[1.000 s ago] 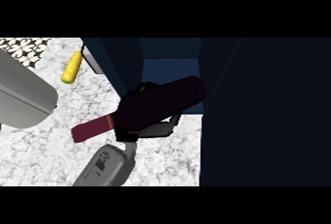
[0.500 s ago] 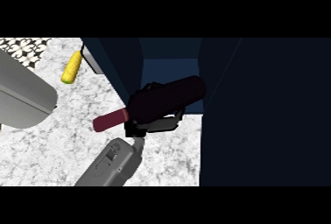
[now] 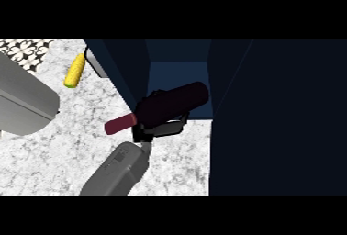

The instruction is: Pick up the wine, place it into the cabinet and close the cabinet

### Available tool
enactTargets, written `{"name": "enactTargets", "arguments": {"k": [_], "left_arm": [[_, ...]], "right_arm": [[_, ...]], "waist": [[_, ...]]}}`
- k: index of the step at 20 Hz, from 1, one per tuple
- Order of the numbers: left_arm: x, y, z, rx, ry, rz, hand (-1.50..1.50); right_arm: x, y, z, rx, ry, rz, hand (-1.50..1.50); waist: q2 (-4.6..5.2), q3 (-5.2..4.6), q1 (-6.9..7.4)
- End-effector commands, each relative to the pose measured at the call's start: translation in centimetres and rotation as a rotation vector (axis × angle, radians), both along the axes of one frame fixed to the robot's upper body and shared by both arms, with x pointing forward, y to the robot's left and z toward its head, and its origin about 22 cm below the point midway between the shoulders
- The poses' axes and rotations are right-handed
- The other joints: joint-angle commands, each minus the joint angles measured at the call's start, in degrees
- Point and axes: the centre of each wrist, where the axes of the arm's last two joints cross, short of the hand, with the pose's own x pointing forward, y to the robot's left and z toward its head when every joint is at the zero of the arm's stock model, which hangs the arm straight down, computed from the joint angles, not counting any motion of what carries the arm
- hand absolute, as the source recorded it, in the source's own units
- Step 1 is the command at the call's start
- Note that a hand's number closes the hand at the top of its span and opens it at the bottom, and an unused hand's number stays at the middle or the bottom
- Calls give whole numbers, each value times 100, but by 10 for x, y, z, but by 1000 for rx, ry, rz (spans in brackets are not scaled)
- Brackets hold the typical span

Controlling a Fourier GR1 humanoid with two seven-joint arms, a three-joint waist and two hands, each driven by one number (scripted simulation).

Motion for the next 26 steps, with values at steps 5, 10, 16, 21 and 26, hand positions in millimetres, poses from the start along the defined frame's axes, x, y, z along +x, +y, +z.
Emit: {"name": "enactTargets", "arguments": {"k": [5,10,16,21,26], "left_arm": [[9,17,-26,-126,10,33,150],[9,4,-23,-143,10,-19,150],[27,7,-27,-130,26,7,150],[49,4,-9,-135,27,-15,150],[53,1,-4,-164,17,-23,150]], "right_arm": [[-16,4,1,5,9,12,-150],[7,5,4,1,19,-2,-150],[2,-19,2,8,1,32,-150],[8,-8,-9,12,-4,11,-150],[1,11,-9,6,6,32,-150]], "waist": [[12,-3,-71],[4,-1,-21],[30,-3,-134],[25,-1,-102],[26,-2,-117]]}}
